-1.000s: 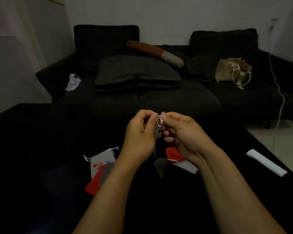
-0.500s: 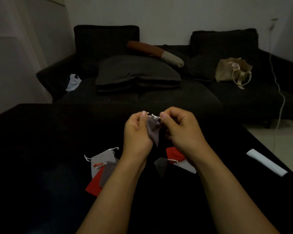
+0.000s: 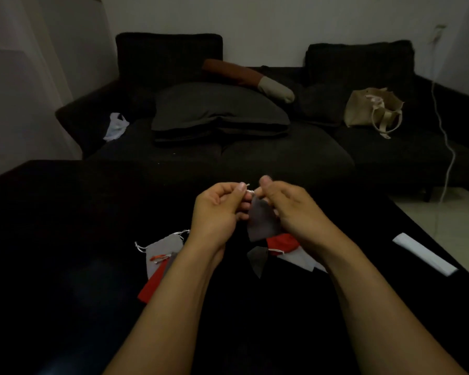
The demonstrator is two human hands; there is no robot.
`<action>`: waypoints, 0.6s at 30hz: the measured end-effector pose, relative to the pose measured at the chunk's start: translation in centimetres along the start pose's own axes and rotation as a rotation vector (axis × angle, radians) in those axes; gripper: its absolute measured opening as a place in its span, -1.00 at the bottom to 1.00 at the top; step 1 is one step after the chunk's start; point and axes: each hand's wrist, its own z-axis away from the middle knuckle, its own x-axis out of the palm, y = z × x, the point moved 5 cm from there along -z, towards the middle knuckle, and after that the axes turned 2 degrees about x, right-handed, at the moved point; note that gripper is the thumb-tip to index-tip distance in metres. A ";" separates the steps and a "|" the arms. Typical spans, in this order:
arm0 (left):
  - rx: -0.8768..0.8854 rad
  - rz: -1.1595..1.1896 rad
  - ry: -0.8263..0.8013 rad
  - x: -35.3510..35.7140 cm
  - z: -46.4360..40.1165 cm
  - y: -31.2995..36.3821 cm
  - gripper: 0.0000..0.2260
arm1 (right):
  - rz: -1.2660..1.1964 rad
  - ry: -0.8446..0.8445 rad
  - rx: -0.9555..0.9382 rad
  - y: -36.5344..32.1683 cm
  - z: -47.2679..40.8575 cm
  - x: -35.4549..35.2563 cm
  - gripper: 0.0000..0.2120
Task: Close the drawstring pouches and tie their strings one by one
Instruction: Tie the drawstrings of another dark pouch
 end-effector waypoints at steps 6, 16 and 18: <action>-0.057 -0.377 -0.007 -1.9 -0.9 -1.2 -0.77 | 0.084 -0.027 0.130 4.0 -1.8 1.4 -0.89; -0.330 -1.341 -0.220 -9.5 -1.4 -3.0 -0.27 | 0.946 0.009 0.203 7.2 -2.9 2.9 -0.79; -0.391 -1.381 -0.221 -10.9 -1.2 -3.0 -0.15 | 1.042 0.110 0.059 5.1 -2.7 3.3 -0.72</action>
